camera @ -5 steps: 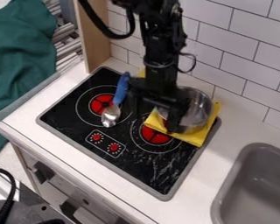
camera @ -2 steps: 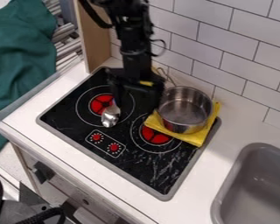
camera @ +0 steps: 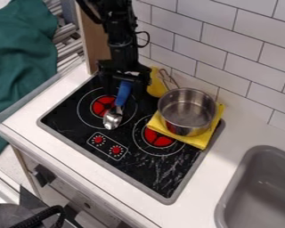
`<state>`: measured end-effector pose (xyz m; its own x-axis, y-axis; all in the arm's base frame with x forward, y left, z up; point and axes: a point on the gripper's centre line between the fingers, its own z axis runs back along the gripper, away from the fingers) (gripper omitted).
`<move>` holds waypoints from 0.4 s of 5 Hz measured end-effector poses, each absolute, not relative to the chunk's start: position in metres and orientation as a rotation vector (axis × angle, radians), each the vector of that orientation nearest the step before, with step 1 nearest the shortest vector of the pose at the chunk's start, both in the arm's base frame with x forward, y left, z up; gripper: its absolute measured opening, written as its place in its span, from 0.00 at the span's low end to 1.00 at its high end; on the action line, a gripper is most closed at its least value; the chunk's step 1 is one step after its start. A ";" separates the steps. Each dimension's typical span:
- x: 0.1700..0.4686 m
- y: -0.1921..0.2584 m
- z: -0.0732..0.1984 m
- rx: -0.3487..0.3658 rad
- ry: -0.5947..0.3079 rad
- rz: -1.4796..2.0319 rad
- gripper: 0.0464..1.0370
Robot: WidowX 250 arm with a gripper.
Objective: Moved the spatula to the front of the left burner
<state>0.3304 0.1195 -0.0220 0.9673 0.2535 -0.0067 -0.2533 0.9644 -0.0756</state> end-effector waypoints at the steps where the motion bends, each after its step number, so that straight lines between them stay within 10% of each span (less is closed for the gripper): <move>1: 0.331 0.123 -0.023 -0.058 -0.007 0.258 0.97; 2: 0.326 0.125 -0.040 -0.038 0.026 0.260 0.97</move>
<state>0.3260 0.1246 -0.0402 0.9660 0.2567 -0.0310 -0.2577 0.9656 -0.0343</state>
